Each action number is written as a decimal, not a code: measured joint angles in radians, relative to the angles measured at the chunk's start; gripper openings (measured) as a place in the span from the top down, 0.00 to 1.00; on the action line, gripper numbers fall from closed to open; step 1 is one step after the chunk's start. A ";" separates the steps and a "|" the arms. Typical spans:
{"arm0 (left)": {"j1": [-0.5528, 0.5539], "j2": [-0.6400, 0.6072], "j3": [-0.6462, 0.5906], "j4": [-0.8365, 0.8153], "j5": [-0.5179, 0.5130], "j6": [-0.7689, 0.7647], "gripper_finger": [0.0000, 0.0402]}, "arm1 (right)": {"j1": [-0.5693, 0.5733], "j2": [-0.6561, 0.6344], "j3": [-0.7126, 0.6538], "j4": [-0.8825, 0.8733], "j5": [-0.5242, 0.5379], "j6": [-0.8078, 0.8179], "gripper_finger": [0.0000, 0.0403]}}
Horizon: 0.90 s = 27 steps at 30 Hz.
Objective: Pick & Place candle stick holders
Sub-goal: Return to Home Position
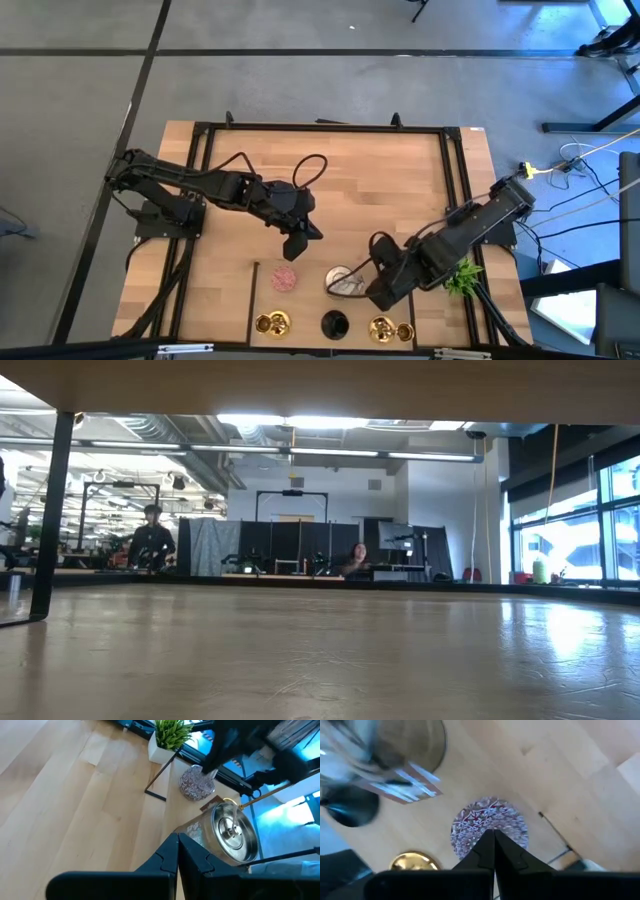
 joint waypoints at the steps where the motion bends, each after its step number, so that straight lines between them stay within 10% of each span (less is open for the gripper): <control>1: 0.000 0.000 0.000 -0.005 0.000 0.000 1.00 | -0.001 -0.004 0.016 -0.015 0.007 0.000 1.00; 19: 0.004 -0.034 -0.002 0.006 -0.102 0.019 1.00 | 0.007 -0.007 0.293 -0.138 0.154 -0.103 1.00; 27: -0.003 -0.117 -0.002 0.068 -0.165 0.109 1.00 | 0.036 -0.008 0.325 0.204 0.181 -0.487 1.00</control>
